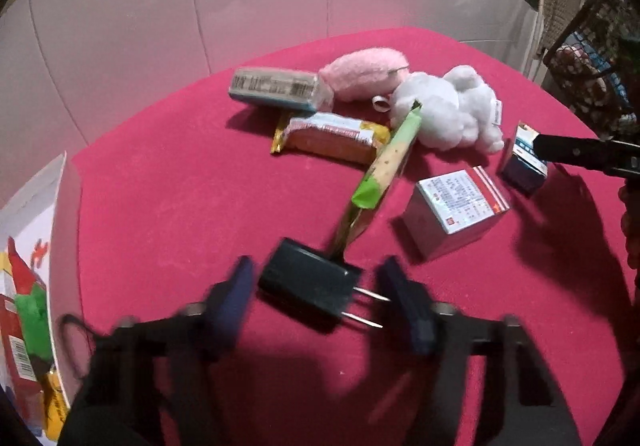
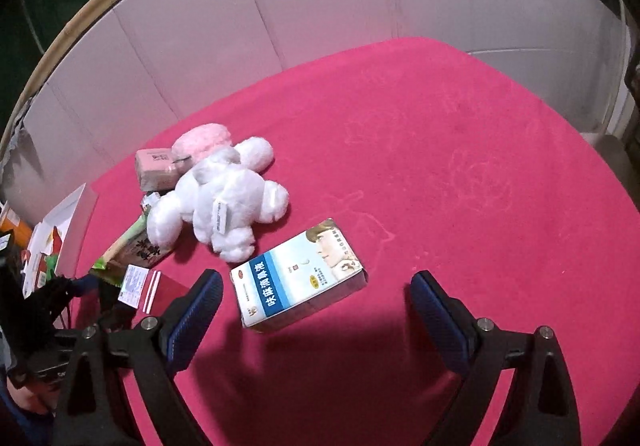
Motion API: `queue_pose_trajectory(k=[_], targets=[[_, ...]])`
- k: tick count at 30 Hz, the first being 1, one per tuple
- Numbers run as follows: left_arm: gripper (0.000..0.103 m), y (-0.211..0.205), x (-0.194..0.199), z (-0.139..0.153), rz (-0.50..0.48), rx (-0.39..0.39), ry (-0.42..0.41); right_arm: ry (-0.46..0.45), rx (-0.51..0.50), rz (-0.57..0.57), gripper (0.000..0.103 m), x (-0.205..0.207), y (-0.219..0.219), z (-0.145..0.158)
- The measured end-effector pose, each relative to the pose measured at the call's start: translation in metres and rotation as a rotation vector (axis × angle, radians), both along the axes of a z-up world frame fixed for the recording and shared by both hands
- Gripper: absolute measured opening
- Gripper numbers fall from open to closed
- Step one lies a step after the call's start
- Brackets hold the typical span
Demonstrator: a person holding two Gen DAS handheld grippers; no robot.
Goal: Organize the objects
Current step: 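Move both grippers from the tray back over the objects on the table, then grasp the black plug with the left gripper while the right gripper grasps the white-blue medicine box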
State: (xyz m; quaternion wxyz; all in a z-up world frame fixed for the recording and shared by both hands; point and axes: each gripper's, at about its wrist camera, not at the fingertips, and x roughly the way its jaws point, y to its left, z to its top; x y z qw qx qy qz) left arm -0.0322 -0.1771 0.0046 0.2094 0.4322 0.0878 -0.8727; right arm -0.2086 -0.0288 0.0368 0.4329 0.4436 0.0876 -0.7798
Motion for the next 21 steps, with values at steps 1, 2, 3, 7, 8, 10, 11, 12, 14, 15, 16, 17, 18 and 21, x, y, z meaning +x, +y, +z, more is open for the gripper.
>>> queue_pose_trajectory(k=[1, 2, 3, 7, 8, 10, 11, 12, 14, 15, 16, 17, 18, 21], targets=[[0.061, 0.000, 0.001, 0.000, 0.001, 0.003, 0.003, 0.000, 0.002, -0.002, 0.097, 0.001, -0.001, -0.002], [0.060, -0.001, 0.003, -0.001, 0.003, 0.009, 0.010, 0.001, 0.002, 0.000, 0.097, 0.001, -0.003, -0.004], [0.060, -0.001, 0.006, -0.001, 0.004, 0.016, 0.019, 0.002, 0.000, 0.002, 0.097, 0.002, -0.005, -0.005], [0.060, -0.002, 0.014, -0.001, 0.009, 0.030, 0.034, 0.016, 0.013, 0.017, 0.097, 0.007, -0.008, -0.008], [0.060, -0.002, 0.015, -0.001, 0.008, 0.033, 0.036, 0.031, 0.024, 0.018, 0.097, 0.010, -0.008, -0.007], [0.060, -0.002, 0.017, -0.002, 0.011, 0.039, 0.039, 0.056, 0.037, 0.026, 0.097, 0.013, -0.011, -0.008], [0.060, -0.002, 0.018, -0.002, 0.012, 0.043, 0.041, 0.068, 0.046, 0.032, 0.097, 0.014, -0.015, -0.009], [0.060, -0.002, 0.019, -0.001, 0.013, 0.050, 0.042, 0.080, 0.058, 0.040, 0.097, 0.016, -0.018, -0.011], [0.060, -0.001, 0.023, 0.000, 0.015, 0.060, 0.045, 0.114, 0.083, 0.044, 0.097, 0.018, -0.022, -0.014], [0.060, 0.000, 0.025, 0.001, 0.014, 0.064, 0.047, 0.136, 0.101, 0.050, 0.097, 0.020, -0.023, -0.015], [0.060, 0.001, 0.026, 0.002, 0.014, 0.066, 0.050, 0.156, 0.114, 0.054, 0.095, 0.023, -0.024, -0.015], [0.060, 0.002, 0.030, 0.003, 0.014, 0.066, 0.054, 0.172, 0.117, 0.052, 0.081, 0.025, -0.022, -0.014], [0.060, 0.003, 0.032, 0.007, 0.013, 0.065, 0.059, 0.188, 0.116, 0.052, 0.080, 0.027, -0.020, -0.013], [0.060, 0.008, 0.038, 0.013, 0.007, 0.059, 0.080, 0.170, 0.083, 0.014, 0.079, 0.028, -0.003, -0.009]])
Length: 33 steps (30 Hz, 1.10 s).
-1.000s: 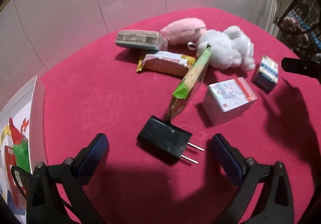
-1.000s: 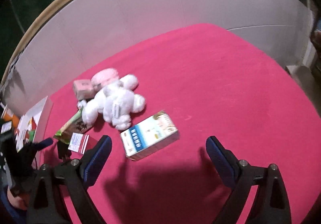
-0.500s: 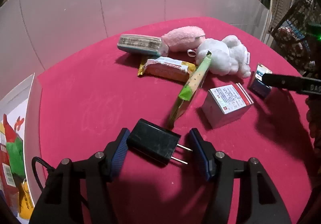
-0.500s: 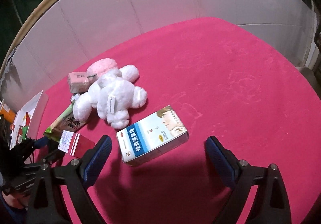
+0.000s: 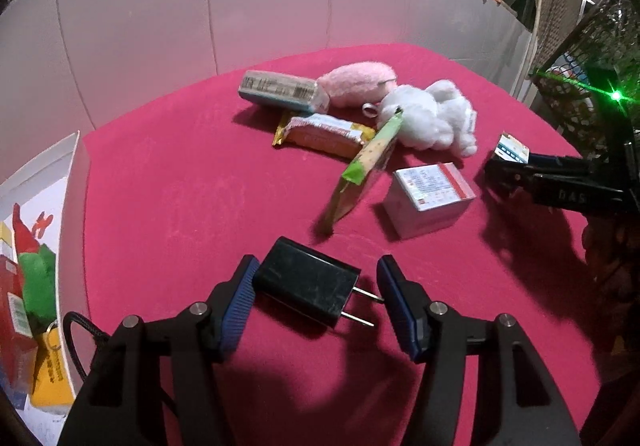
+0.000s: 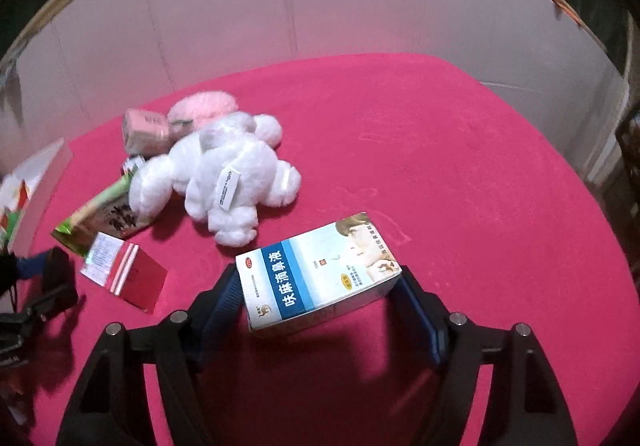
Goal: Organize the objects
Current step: 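Grasp the black plug with the left gripper while the right gripper grasps the white-blue medicine box, then carry the black plug and white-blue box to the tray and release them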
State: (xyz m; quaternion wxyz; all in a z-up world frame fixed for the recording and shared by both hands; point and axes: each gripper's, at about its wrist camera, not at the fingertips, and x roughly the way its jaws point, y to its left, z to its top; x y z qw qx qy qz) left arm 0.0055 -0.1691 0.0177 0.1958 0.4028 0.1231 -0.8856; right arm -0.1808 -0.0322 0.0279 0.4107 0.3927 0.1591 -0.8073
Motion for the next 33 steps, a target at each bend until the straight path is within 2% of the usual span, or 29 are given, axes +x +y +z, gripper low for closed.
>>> queue_pose_trajectory(k=[6, 12, 16, 23, 33], targets=[[0.060, 0.010, 0.009, 0.013, -0.017, -0.004, 0.040, -0.033, -0.125, -0.087, 0.079, 0.009, 0.045, 0.022], [0.060, 0.029, 0.013, 0.028, -0.044, -0.033, 0.075, -0.044, -0.233, -0.088, 0.079, 0.036, 0.078, 0.050], [0.060, 0.036, 0.020, 0.041, -0.051, -0.047, 0.105, -0.037, -0.274, -0.052, 0.079, 0.061, 0.074, 0.070], [0.060, 0.033, 0.046, 0.062, -0.030, -0.066, 0.164, -0.010, -0.289, 0.022, 0.079, 0.095, 0.057, 0.094], [0.060, 0.014, 0.092, 0.082, 0.049, -0.089, 0.222, -0.009, -0.286, 0.102, 0.080, 0.132, 0.025, 0.104]])
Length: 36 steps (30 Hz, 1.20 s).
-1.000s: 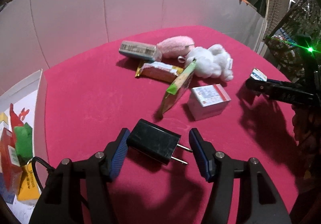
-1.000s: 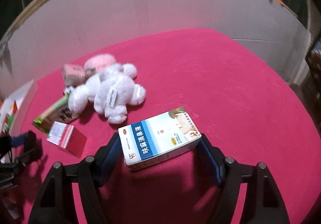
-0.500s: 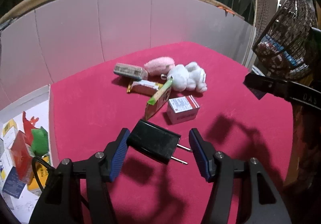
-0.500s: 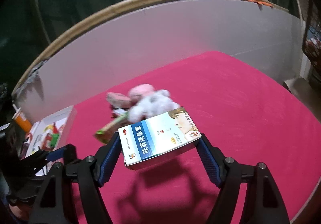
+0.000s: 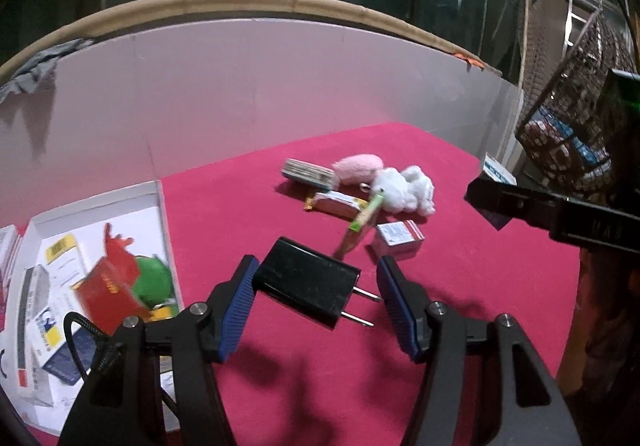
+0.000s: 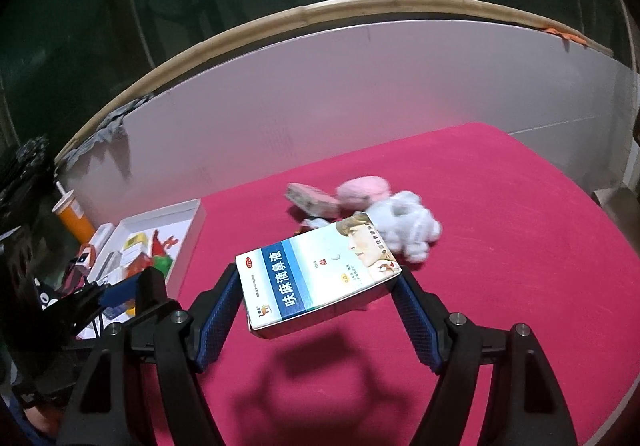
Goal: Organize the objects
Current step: 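Carry the black plug and white-blue box to the tray and release them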
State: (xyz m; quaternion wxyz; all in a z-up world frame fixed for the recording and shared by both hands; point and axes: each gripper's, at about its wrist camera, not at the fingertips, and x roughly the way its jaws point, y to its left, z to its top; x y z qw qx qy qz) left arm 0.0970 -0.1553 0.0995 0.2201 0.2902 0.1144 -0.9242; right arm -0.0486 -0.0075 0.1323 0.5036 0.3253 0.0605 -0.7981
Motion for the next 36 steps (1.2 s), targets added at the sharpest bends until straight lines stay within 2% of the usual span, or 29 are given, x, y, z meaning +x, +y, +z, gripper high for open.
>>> queue_pose_trajectory(k=[21, 36], targets=[[0.060, -0.060, 0.090, 0.023, 0.202, -0.010, 0.094, 0.040, 0.041, 0.173, 0.080, 0.081, -0.073, 0.013], [0.060, -0.111, 0.147, 0.020, 0.344, -0.007, 0.109, 0.053, 0.081, 0.285, 0.080, 0.140, -0.136, 0.012]])
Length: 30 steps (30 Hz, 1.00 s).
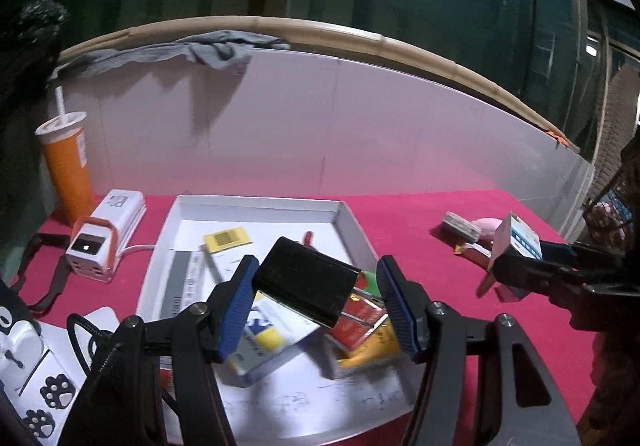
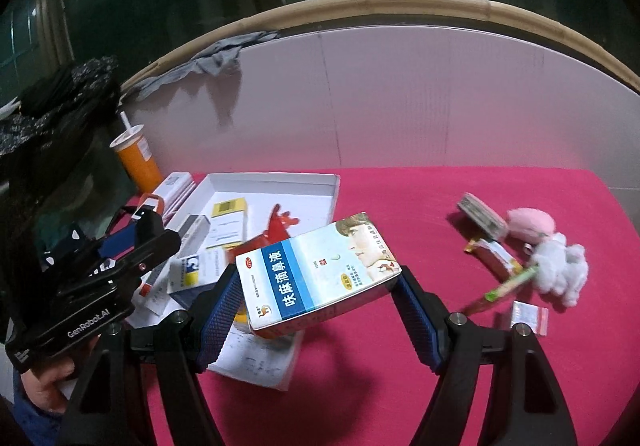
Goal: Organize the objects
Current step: 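Carry the black plug and white-blue box to the tray and release them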
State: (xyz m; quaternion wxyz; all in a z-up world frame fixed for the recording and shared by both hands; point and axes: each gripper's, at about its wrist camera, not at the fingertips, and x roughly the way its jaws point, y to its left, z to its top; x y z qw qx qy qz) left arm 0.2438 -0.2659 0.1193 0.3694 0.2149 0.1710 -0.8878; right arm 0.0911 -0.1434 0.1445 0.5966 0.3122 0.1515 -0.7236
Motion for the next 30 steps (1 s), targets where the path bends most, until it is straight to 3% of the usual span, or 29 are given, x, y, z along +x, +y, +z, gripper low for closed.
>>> queue_pose_trajectory(k=[8, 21, 30], targets=[[0.060, -0.026, 0.014, -0.006, 0.052, 0.009, -0.019, 0.003, 0.023, 0.041, 0.080, 0.027, -0.026, -0.006], [0.060, -0.087, 0.004, -0.015, 0.106, 0.071, -0.070, 0.027, 0.055, 0.109, 0.080, 0.072, -0.057, -0.027], [0.060, -0.092, -0.010, -0.023, 0.098, 0.069, -0.102, 0.077, 0.111, 0.180, 0.080, 0.103, -0.066, -0.056]])
